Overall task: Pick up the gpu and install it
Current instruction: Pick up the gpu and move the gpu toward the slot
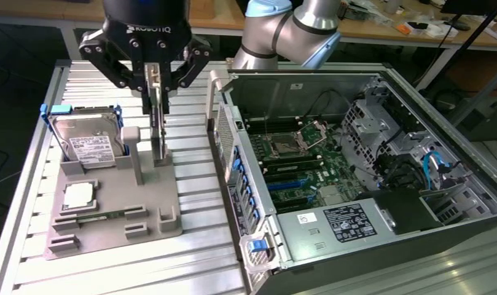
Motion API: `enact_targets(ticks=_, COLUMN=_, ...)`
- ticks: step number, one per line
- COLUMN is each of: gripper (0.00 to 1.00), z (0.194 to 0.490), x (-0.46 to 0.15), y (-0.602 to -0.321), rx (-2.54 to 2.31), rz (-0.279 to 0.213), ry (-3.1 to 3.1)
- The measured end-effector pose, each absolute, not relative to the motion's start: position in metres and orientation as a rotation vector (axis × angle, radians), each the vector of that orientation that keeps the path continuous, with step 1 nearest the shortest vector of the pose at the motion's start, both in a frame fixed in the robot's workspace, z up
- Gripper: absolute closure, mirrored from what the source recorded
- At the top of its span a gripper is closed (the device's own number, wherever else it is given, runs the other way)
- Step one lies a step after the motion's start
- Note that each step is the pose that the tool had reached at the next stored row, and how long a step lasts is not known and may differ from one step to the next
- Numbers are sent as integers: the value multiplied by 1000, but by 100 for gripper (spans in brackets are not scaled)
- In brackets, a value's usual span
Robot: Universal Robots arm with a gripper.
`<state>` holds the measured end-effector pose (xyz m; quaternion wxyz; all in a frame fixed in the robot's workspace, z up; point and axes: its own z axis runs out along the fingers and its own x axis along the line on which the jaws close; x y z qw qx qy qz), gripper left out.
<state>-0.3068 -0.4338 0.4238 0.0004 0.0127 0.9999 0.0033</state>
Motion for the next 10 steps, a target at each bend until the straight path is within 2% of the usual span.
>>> enact_targets(ticks=10, gripper=73, z=424, x=-269, y=-435, rx=40, rz=16, ry=3141)
